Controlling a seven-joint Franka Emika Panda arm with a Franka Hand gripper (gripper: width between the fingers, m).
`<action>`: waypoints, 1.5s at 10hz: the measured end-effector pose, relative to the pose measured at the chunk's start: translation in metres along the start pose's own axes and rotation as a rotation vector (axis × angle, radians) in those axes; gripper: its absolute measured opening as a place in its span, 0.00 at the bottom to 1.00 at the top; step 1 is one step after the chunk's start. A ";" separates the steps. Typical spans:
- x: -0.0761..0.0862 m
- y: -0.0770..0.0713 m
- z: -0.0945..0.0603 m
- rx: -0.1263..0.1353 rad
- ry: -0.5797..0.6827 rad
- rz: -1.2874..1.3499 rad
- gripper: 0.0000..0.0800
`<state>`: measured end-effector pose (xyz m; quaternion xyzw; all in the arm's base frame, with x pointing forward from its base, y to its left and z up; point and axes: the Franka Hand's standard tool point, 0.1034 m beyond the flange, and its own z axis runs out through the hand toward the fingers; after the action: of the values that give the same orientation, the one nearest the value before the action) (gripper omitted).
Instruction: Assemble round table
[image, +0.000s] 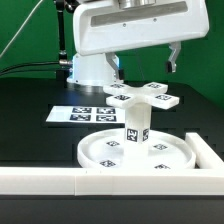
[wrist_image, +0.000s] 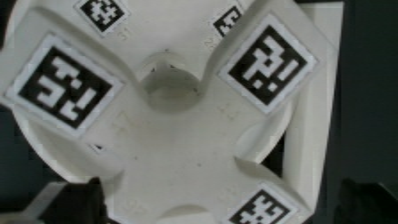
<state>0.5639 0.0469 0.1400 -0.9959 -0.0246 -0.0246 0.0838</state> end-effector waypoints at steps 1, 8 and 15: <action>0.001 -0.004 0.000 -0.006 -0.006 -0.062 0.81; 0.000 0.001 0.005 -0.049 -0.041 -0.622 0.81; 0.002 -0.001 0.007 -0.068 -0.104 -1.107 0.81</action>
Offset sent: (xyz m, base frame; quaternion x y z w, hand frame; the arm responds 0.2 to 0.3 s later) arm 0.0000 0.0000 0.0000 0.0000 0.0000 -0.1296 0.9916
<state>0.5662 0.0491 0.1334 -0.8362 -0.5476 -0.0167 0.0247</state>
